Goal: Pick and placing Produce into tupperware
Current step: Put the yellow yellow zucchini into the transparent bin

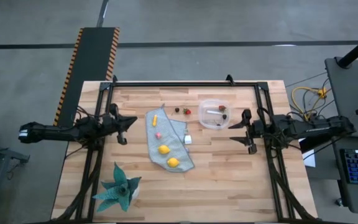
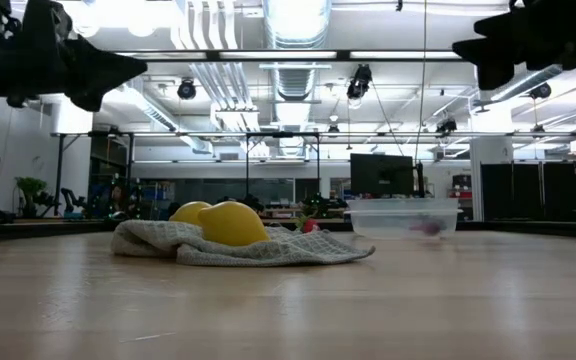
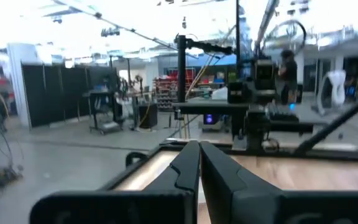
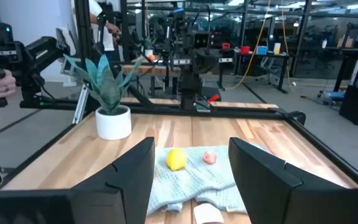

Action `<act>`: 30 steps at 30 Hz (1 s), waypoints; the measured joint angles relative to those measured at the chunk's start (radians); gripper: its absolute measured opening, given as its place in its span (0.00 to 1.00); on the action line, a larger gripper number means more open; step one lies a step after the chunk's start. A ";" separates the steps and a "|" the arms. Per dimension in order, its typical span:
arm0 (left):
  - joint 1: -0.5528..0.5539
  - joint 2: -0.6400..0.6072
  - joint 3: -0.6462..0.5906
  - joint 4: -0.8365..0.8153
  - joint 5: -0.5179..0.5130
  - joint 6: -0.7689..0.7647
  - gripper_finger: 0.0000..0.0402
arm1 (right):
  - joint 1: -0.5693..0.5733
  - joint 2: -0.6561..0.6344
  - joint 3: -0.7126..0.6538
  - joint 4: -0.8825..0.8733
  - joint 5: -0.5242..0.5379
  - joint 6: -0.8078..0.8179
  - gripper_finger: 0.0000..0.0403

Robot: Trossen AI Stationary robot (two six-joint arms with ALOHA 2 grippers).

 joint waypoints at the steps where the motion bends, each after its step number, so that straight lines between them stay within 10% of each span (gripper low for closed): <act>1: 0.000 0.000 0.003 -0.005 0.001 0.025 0.00 | 0.000 0.000 0.005 0.001 0.000 0.000 0.49; 14: 0.001 0.202 0.278 -0.297 0.015 0.001 0.39 | -0.001 0.000 0.022 0.000 0.067 -0.106 0.49; 22: 0.005 0.484 0.503 -0.287 -0.367 -0.040 0.49 | -0.001 0.000 0.021 0.000 0.096 -0.112 0.49; 30: 0.015 0.716 0.746 -0.409 -0.419 -0.191 0.49 | -0.001 0.000 0.020 0.000 0.096 -0.217 0.49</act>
